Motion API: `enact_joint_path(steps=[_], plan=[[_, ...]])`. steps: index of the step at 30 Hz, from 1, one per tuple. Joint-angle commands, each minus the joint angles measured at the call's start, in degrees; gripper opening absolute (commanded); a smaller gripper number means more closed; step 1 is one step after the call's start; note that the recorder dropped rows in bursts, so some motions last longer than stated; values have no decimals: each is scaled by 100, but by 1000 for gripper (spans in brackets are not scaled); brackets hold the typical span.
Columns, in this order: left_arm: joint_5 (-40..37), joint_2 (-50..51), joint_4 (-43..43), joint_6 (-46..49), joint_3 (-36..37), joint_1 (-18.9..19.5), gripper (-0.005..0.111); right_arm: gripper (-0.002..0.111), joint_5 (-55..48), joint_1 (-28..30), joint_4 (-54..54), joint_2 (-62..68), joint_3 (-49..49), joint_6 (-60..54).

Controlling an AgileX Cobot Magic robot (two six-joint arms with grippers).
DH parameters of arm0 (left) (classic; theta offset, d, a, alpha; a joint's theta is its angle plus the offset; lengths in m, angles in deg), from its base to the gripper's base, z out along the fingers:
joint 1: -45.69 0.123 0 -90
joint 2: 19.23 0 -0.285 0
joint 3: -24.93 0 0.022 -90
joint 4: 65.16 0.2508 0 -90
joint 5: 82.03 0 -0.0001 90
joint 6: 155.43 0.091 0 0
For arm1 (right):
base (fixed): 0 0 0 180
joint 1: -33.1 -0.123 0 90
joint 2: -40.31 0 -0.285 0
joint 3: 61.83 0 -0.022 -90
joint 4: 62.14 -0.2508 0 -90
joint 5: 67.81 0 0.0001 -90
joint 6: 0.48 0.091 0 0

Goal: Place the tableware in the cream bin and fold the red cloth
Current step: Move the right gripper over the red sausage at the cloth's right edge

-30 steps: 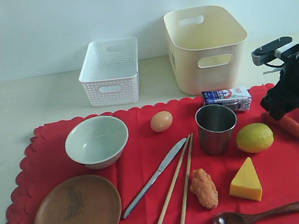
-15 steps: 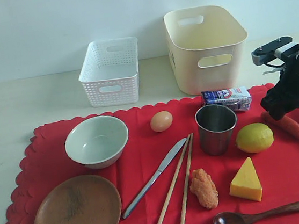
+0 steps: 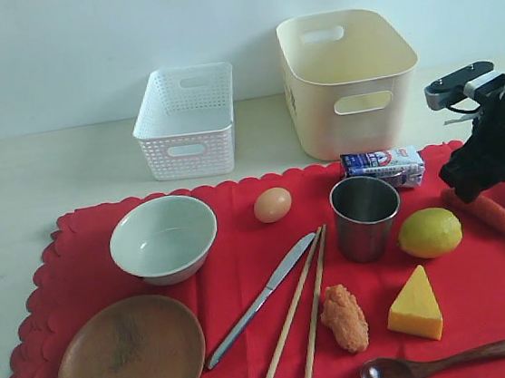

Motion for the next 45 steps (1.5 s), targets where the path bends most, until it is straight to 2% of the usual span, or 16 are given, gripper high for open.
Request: enact_joint_path(steps=[1, 45], plan=[[65, -25, 8, -12, 16, -35, 78, 59, 50, -3, -23, 6, -44, -3], [65, -25, 8, -12, 16, -35, 78, 59, 722, -3, -126, 6, -44, 292]])
